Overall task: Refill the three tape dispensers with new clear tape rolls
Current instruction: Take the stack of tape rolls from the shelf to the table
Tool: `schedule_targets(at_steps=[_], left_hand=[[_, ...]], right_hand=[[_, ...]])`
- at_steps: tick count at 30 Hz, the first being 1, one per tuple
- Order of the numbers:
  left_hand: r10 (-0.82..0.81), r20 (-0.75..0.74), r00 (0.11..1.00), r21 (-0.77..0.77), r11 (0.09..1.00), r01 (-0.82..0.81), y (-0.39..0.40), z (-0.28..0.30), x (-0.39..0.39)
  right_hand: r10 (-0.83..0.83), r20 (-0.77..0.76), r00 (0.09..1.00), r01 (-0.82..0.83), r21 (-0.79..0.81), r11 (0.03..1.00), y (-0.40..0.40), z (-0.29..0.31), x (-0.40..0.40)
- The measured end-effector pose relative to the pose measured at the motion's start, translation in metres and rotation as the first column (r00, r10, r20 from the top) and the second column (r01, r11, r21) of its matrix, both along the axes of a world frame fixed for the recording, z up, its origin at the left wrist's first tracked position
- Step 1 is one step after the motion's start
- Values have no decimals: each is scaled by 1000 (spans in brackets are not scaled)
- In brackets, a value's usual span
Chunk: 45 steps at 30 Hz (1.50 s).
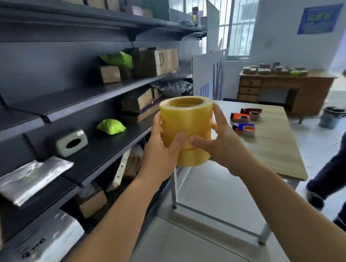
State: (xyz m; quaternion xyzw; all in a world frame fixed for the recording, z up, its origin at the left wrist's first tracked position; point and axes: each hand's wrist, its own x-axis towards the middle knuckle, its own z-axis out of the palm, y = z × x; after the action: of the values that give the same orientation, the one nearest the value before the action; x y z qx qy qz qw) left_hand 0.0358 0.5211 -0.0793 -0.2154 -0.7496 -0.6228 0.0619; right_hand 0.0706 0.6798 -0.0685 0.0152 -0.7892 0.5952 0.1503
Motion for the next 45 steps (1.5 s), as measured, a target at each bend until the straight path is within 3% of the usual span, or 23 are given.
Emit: schedule_targets(at_steps=[9, 17, 34, 45], left_hand=[[-123, 66, 990, -7, 992, 124, 132, -30, 64], [-286, 155, 946, -23, 956, 293, 223, -47, 79], [-487, 293, 823, 77, 870, 488, 394, -93, -36], [-394, 351, 849, 120, 918, 377, 485, -115, -102]], right_hand=[[-157, -14, 987, 157, -16, 987, 123, -27, 91], [-301, 33, 953, 302, -41, 952, 204, -56, 122], [-492, 133, 860, 497, -3, 868, 359, -106, 28], [-380, 206, 902, 393, -25, 919, 465, -129, -53]])
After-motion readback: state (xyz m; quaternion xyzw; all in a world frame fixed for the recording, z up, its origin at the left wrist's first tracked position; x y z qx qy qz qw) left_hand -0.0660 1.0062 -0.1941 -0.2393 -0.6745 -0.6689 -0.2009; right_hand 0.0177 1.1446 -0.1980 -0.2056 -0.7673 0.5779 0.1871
